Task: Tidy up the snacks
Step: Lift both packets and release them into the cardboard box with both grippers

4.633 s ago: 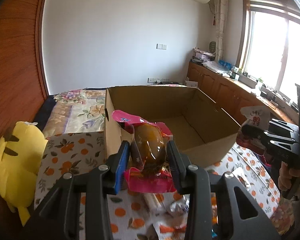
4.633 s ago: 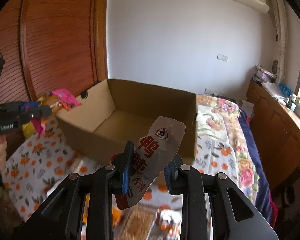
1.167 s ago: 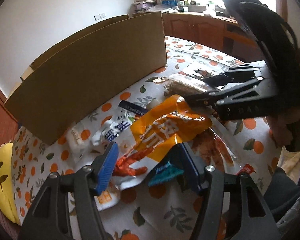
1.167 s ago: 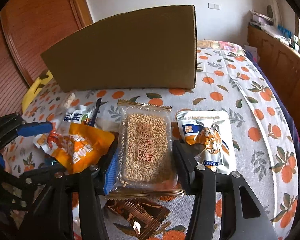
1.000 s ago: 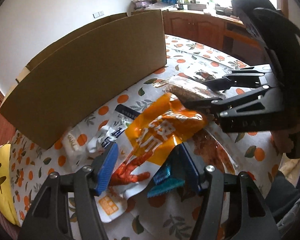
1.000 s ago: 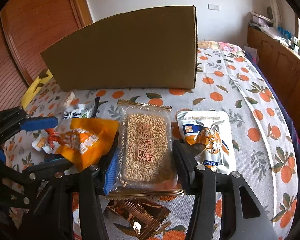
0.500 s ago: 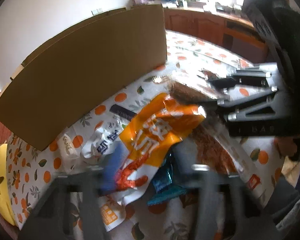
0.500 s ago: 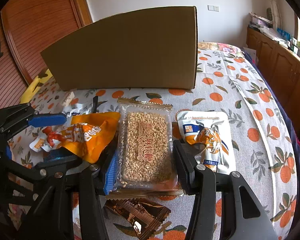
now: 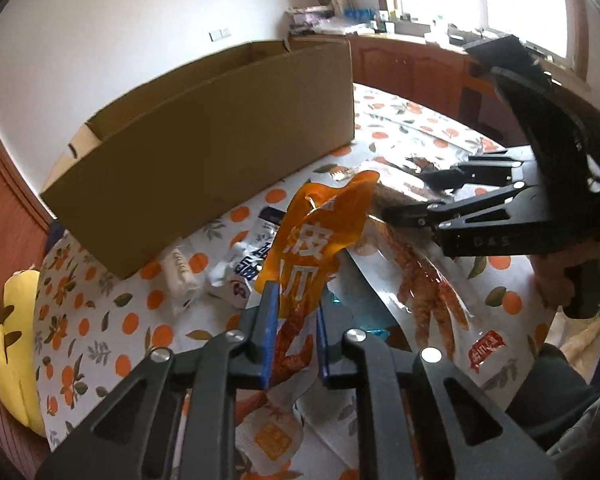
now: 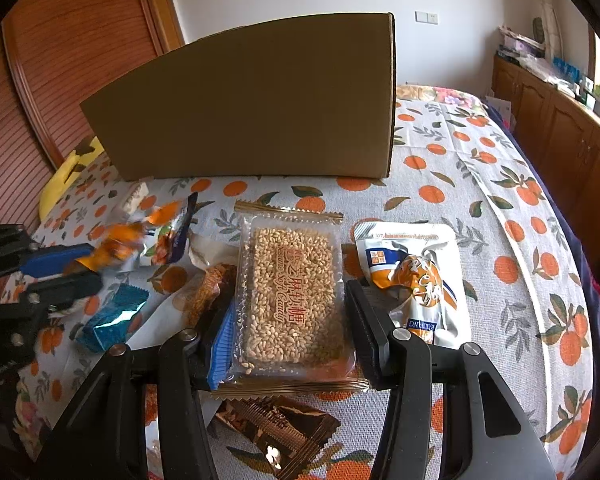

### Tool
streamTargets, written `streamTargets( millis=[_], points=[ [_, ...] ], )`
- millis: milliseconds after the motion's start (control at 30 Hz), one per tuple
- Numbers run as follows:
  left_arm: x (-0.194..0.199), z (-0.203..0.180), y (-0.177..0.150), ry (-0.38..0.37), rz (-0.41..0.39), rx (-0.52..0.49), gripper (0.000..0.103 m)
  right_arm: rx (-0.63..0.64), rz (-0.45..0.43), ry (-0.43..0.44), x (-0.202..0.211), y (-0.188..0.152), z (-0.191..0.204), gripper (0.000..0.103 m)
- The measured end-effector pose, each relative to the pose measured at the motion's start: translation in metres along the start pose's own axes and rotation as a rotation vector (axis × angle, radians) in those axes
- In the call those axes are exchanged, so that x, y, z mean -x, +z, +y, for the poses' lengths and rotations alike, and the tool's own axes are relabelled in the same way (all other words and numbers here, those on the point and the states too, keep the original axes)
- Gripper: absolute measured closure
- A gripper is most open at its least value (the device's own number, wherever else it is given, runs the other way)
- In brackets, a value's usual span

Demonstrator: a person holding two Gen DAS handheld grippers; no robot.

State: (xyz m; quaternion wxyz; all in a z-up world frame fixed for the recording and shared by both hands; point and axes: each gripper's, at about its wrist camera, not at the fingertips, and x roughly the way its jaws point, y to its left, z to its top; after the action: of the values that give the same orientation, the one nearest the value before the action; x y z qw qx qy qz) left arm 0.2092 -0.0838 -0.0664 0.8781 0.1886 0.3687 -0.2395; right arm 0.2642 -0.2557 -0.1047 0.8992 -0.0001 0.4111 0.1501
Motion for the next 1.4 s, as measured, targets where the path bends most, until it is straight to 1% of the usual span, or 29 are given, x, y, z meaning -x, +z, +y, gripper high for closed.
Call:
streamTargets(
  millis=[167,333,400,533,800,933,1067,1267,1400],
  points=[
    [0.022,0.005,-0.003,0.002,-0.067,0.038,0.091,0.000,-0.001,-0.002,-0.001,0.000,0.000,0.052],
    [0.044,0.014,-0.011,0.014,-0.131,0.104,0.091,0.002,-0.002,-0.003,-0.001,-0.001,0.001,0.052],
    [0.054,0.021,-0.014,0.017,-0.154,0.135,0.091,0.001,-0.003,-0.002,-0.001,-0.001,0.001,0.052],
    [0.066,0.027,-0.015,0.027,-0.188,0.158,0.091,0.004,-0.002,-0.006,0.000,-0.001,0.001,0.052],
    [0.078,0.041,-0.017,0.019,-0.226,0.216,0.090,0.009,-0.013,-0.023,0.001,-0.002,0.003,0.055],
    [0.078,0.042,-0.018,0.024,-0.230,0.222,0.090,0.016,-0.019,-0.032,0.002,-0.002,0.004,0.057],
    [0.078,0.043,-0.019,0.028,-0.237,0.234,0.090,0.025,-0.046,-0.039,0.007,-0.003,0.005,0.058],
    [0.085,0.045,-0.018,0.041,-0.263,0.245,0.090,0.042,-0.086,-0.057,0.014,-0.002,0.008,0.058],
    [0.090,0.047,-0.017,0.042,-0.280,0.252,0.090,0.054,-0.092,-0.061,0.017,-0.002,0.010,0.058]
  ],
)
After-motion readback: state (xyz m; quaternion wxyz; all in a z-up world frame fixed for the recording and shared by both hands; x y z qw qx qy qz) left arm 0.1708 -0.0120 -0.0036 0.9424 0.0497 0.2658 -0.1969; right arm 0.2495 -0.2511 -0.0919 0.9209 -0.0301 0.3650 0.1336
